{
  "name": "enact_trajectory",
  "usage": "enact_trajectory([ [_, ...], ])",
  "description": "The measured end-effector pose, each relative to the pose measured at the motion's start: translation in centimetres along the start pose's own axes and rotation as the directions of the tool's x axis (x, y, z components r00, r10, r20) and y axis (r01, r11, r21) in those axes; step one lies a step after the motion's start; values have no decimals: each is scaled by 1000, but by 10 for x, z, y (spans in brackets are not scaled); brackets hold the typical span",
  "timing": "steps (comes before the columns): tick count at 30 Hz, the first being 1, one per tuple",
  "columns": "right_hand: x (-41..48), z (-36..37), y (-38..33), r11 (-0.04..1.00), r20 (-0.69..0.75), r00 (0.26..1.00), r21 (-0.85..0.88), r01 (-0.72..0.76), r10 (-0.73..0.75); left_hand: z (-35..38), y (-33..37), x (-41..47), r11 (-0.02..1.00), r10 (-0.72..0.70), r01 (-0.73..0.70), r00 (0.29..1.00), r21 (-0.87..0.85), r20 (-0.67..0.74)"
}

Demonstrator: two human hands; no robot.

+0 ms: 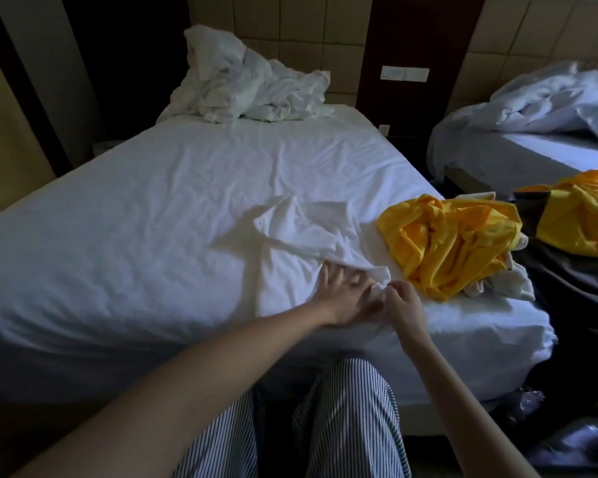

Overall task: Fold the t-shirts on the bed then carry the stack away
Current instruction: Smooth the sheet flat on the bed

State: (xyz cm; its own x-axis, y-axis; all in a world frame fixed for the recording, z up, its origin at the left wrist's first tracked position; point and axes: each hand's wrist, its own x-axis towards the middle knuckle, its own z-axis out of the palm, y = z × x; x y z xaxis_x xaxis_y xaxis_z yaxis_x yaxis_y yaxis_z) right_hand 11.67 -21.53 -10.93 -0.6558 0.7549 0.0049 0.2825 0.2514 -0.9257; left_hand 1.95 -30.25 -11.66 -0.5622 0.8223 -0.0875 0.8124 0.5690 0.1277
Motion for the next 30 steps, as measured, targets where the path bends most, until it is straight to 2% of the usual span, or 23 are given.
enact_trajectory([
  [3,-5,5,-6,993,-49,992,25,118,-117,-11,-6,-3,998,36,-31,996,-60,79],
  [5,-5,9,-13,961,-54,971,-162,223,-234,-26,-14,-2,972,57,-33,994,-233,96],
  [7,-4,12,-14,831,27,924,-428,356,-382,-36,-32,-5,961,88,-88,996,-260,-13],
  [9,-2,14,-5,683,158,865,-553,477,-476,-37,-57,-13,985,74,-92,989,-143,-127],
  [11,-1,12,7,629,250,859,-595,500,-446,-32,-82,-24,998,10,-23,981,-63,-194],
  [13,0,6,11,621,261,881,-631,465,-395,-27,-98,-33,995,-75,56,962,-78,-263],
  [15,4,0,6,570,218,865,-675,468,-452,-26,-102,-37,945,-244,144,908,-293,-341],
  [16,6,-3,0,542,205,846,-688,482,-493,-29,-102,-36,858,-376,182,860,-481,-345],
  [17,10,-2,-5,514,206,820,-690,509,-535,-32,-103,-31,719,-518,213,799,-662,-306],
  [19,19,4,-16,453,276,764,-670,588,-583,-41,-107,-14,333,-741,204,661,-921,-121],
  [21,30,18,-24,386,397,711,-634,669,-580,-49,-115,6,-92,-810,57,576,-994,108],
  [22,33,26,-26,360,448,693,-622,695,-565,-51,-118,16,-224,-811,-32,560,-974,168],
  [23,37,34,-26,339,485,678,-612,715,-553,-51,-123,27,-291,-818,-105,542,-951,191],
  [24,38,40,-25,328,515,669,-603,727,-536,-50,-126,35,-297,-833,-146,523,-944,182],
  [25,39,45,-24,322,537,662,-594,737,-523,-48,-128,43,-246,-851,-136,505,-960,147],
  [28,40,47,-17,330,561,637,-555,763,-530,-56,-130,71,81,-859,13,507,-997,-63],
  [30,44,45,-15,333,565,632,-546,768,-530,-77,-126,97,214,-831,38,532,-976,-162],
])
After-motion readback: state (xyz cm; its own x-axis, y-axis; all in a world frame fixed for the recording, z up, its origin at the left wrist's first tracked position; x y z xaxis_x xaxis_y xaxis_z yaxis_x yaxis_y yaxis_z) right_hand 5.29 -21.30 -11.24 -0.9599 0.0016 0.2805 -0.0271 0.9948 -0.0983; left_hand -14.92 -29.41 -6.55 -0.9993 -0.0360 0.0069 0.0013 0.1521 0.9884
